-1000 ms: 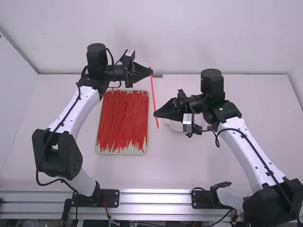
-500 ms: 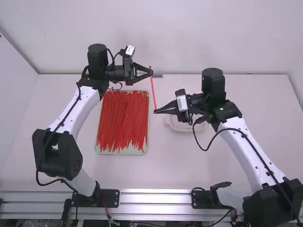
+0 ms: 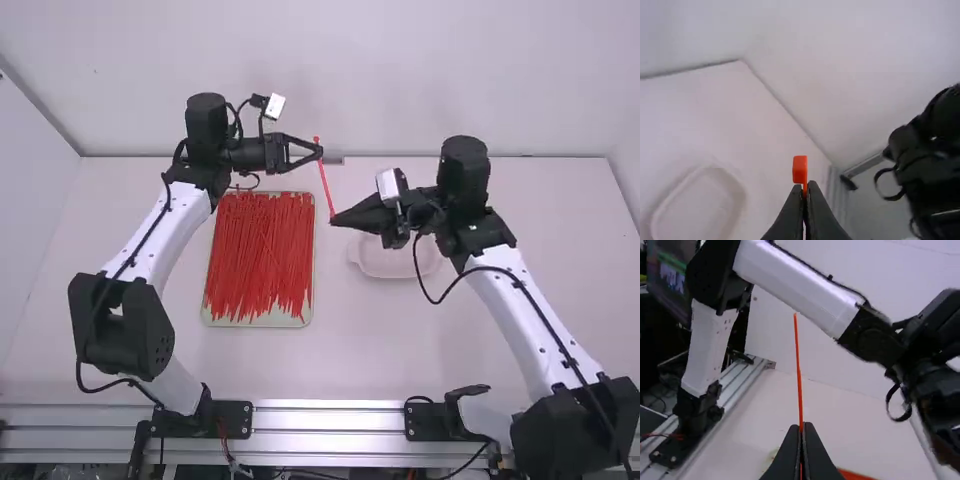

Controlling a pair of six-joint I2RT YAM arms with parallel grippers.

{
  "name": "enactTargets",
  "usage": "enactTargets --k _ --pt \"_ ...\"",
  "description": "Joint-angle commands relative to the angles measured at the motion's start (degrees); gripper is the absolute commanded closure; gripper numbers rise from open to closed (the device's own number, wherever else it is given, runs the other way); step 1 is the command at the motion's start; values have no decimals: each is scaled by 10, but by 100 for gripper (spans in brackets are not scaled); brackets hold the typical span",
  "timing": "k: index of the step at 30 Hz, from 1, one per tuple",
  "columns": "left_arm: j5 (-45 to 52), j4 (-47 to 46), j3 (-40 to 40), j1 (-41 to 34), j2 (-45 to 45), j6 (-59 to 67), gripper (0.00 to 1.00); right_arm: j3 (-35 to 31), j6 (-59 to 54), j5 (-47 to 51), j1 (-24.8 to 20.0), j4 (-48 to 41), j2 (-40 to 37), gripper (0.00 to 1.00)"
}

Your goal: Fasten the cable tie

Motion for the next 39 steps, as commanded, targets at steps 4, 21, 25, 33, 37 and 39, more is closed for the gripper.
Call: enactTargets --k 4,21,25,33,37,39 --pt "-16 37 7 -1 0 177 98 14 399 93 21 198 18 100" --pt "-7 127 7 -2 0 400 98 14 777 71 -11 269 92 100" --pt "47 145 7 3 0 440 98 14 777 93 -3 233 92 100" --pt "80 170 7 3 0 441 98 14 796 129 22 216 92 100" --pt "122 175 7 3 0 469 98 14 797 144 20 212 92 100" --pt "133 175 7 3 0 487 98 14 798 146 21 212 92 100"
